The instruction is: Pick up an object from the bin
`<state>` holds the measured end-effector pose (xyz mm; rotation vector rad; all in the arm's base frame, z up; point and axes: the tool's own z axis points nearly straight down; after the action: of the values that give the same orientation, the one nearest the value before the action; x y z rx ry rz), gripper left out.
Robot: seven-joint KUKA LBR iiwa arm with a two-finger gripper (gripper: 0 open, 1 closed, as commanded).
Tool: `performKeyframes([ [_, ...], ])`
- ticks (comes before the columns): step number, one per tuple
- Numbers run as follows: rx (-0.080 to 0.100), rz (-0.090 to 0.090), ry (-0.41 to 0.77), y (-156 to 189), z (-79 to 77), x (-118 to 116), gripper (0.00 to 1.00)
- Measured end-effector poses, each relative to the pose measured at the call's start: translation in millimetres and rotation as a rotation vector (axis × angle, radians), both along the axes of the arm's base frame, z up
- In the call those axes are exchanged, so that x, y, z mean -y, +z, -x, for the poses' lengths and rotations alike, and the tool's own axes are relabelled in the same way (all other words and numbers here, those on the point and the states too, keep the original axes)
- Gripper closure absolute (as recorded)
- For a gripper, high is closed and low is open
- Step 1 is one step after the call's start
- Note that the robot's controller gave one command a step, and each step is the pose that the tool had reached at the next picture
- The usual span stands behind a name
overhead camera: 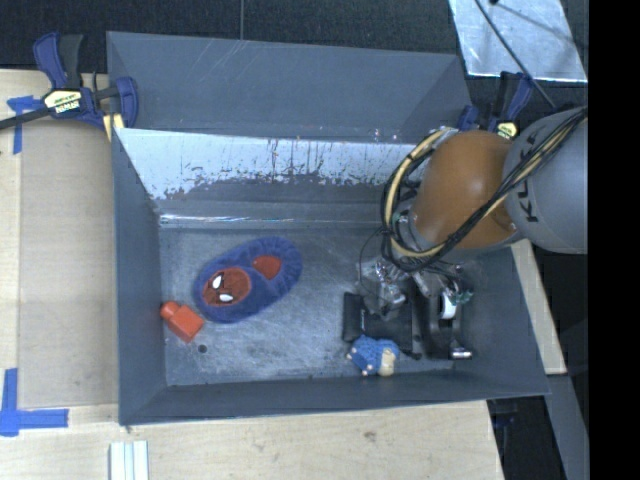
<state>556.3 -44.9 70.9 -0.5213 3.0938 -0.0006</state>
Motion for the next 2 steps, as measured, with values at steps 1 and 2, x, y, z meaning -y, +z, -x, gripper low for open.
performKeyframes([
  [1, 0.000, 0.000, -0.138, 5.4, 53.0, -10.5, 1.00],
  [2, 0.006, 0.001, -0.120, 94.2, 61.1, -7.8, 1.00],
])
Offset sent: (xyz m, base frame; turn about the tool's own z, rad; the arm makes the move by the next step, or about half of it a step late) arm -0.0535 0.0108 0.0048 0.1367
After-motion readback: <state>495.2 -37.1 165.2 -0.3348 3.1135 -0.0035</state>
